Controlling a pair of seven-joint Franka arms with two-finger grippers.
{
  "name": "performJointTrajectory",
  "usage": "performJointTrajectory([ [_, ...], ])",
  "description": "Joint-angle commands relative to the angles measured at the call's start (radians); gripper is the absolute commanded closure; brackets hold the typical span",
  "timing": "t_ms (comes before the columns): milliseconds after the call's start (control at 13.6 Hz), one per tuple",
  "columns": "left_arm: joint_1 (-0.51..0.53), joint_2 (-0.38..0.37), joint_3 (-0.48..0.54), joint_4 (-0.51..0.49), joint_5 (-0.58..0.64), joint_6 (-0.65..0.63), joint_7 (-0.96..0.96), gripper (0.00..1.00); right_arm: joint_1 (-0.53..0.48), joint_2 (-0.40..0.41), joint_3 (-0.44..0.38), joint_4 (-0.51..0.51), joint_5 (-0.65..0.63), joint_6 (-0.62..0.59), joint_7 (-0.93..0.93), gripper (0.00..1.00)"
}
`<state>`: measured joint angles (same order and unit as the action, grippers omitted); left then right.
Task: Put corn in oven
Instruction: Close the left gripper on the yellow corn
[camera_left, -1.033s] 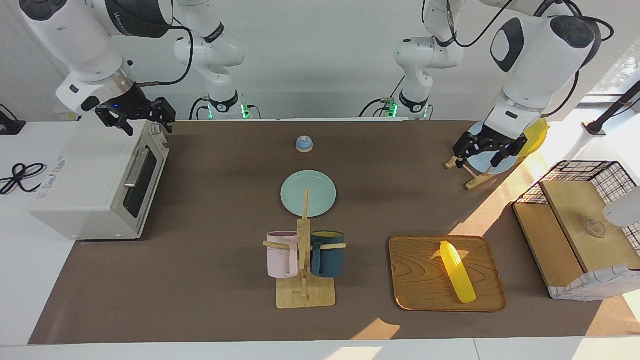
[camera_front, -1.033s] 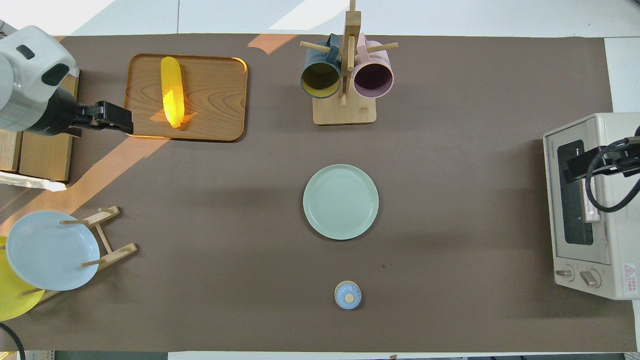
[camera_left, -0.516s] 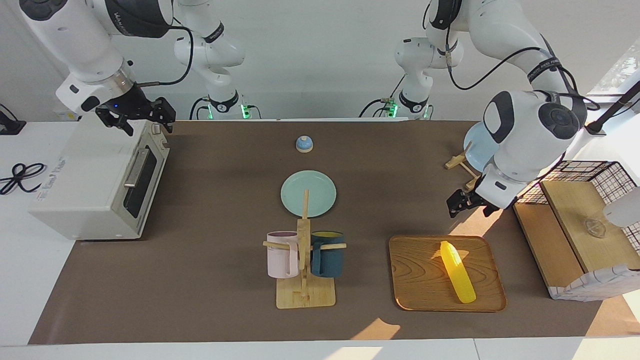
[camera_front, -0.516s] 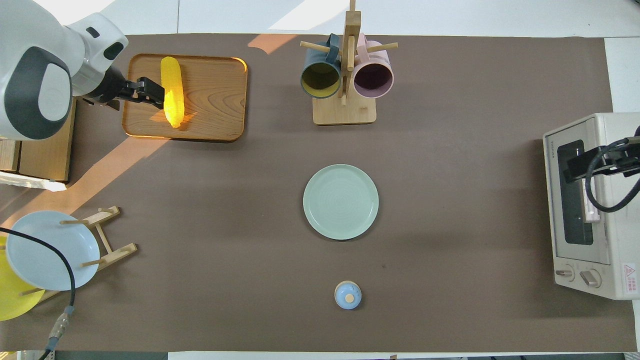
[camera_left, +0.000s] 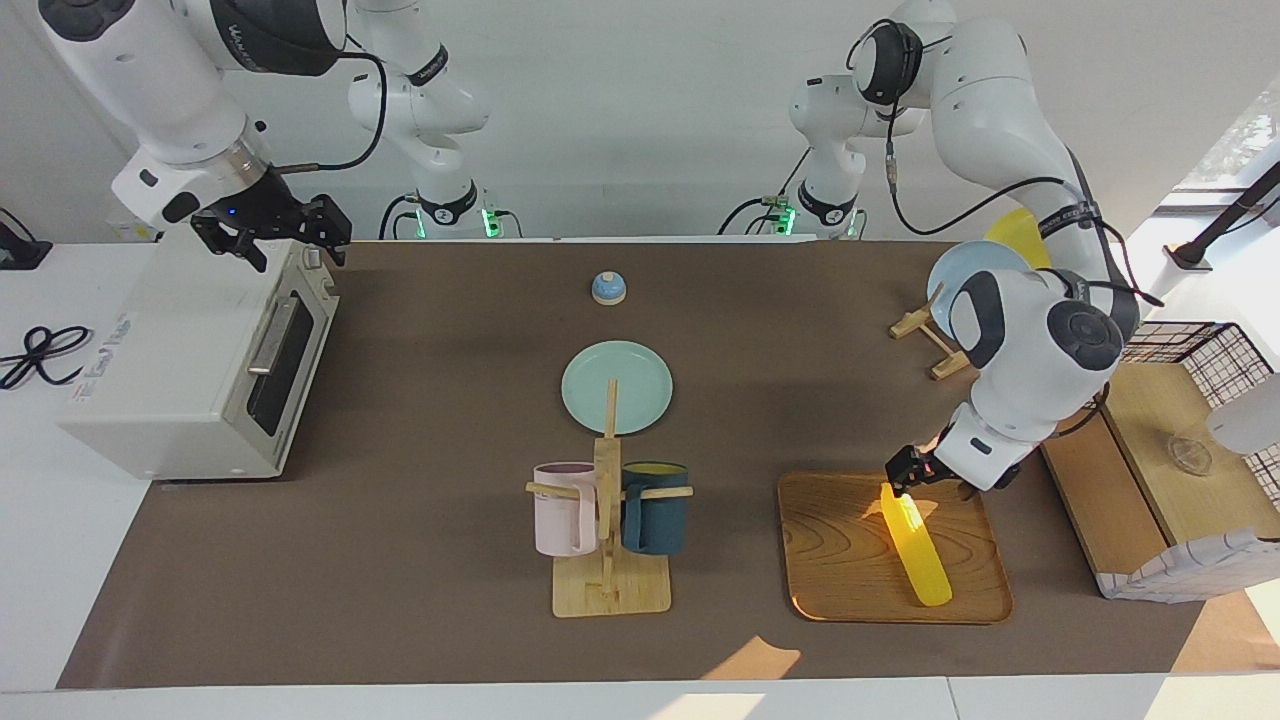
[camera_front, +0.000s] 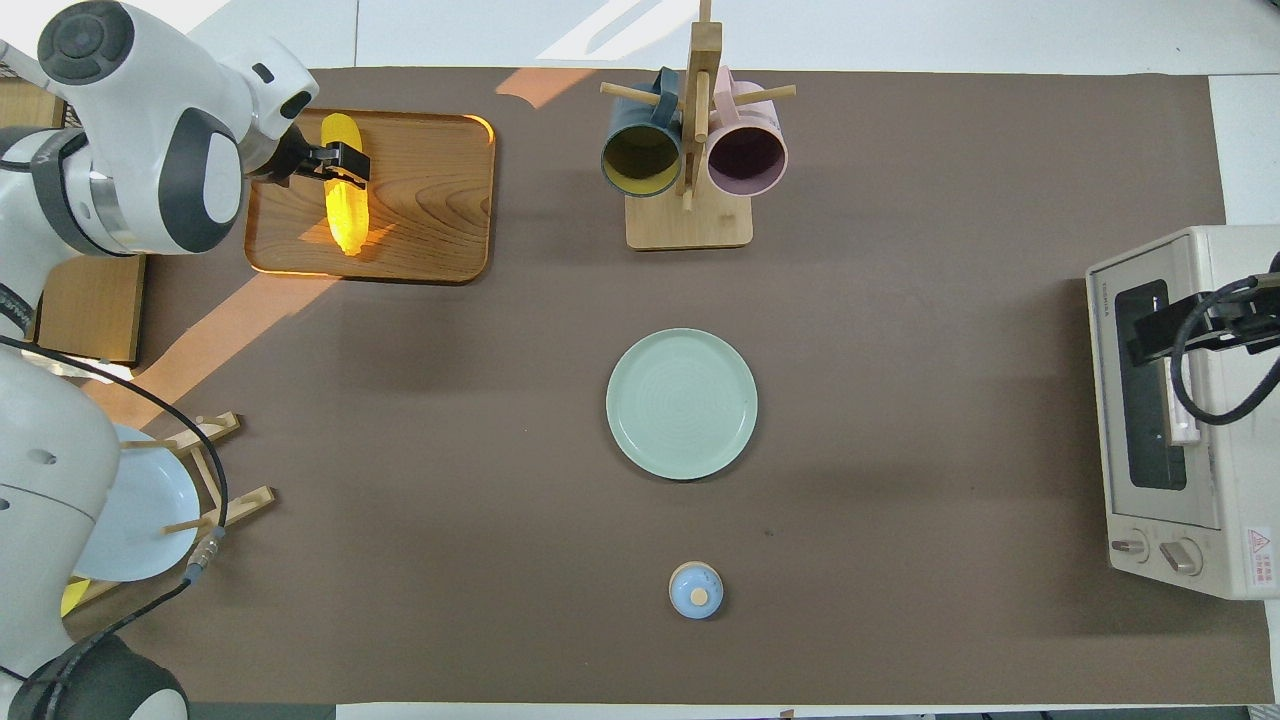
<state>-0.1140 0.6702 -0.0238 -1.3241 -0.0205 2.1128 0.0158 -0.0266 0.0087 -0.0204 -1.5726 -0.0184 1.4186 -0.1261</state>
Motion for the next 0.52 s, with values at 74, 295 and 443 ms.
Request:
performJointTrajectory([
  [74, -0.006, 0.029, 0.001, -0.032, 0.039, 0.111, 0.012, 0.00, -0.012, -0.022, 0.005, -0.029, 0.021, 0.014, 0.014, 0.00],
  [295, -0.009, 0.029, 0.001, -0.055, 0.039, 0.134, 0.012, 0.00, -0.012, -0.022, 0.005, -0.029, 0.021, 0.014, 0.014, 0.00],
  [443, -0.009, 0.029, 0.002, -0.057, 0.040, 0.133, 0.012, 0.02, -0.012, -0.022, 0.005, -0.029, 0.021, 0.014, 0.014, 0.00],
])
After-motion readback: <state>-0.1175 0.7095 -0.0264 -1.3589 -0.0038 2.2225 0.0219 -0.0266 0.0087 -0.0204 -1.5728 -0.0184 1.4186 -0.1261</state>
